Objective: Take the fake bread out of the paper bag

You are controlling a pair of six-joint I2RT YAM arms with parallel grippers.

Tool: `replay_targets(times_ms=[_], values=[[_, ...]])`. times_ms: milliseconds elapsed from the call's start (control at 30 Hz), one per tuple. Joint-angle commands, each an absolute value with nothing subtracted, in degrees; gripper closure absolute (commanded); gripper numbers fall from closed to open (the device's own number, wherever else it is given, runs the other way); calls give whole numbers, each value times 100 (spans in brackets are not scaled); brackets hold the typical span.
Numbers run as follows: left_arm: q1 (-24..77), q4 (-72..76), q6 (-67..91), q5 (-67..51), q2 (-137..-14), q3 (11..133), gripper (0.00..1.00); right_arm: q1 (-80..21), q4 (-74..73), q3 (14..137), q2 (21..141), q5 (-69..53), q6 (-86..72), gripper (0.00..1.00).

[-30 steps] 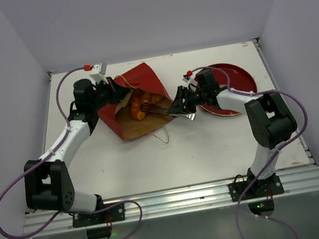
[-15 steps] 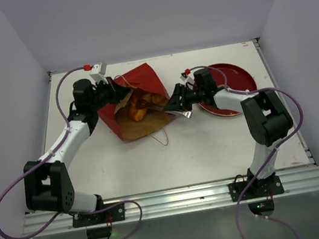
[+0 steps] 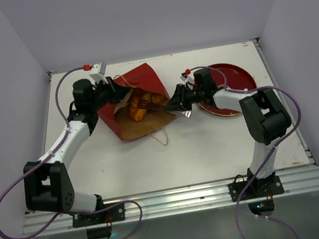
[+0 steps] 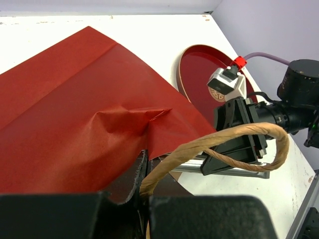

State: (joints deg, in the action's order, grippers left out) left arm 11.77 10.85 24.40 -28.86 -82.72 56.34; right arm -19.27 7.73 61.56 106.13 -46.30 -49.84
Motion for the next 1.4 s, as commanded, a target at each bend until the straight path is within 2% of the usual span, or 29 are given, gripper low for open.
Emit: replay_targets(times_ms=[0,133,333,767,967,1133,1367], values=[[1230,1090,2329,-2786,-8059,5695,100,-1776,993,6153,10055,-5026,-4913,100],[1230,1020,2224,-2619,-8068,5836,100,-1635,617,6029,9677,-5422,-4573,100],[1222,975,2065,-2347,-8112,6082,100,-1600,-710,5915,9176,-5905,-3596,100],[1222,1204,1846,-2488,-8218,6337,100,-1600,-2574,5871,8666,-6486,-2049,100],[1204,1082,1767,-2197,-8393,6688,100,-1661,-4119,6318,8578,-6443,-679,100],[1195,844,1714,-2075,-8604,6908,100,-1661,-5921,6855,8412,-6328,1422,100],[1178,747,1653,-1978,-8482,6785,100,-1591,-6012,6987,7595,-6521,1916,100]])
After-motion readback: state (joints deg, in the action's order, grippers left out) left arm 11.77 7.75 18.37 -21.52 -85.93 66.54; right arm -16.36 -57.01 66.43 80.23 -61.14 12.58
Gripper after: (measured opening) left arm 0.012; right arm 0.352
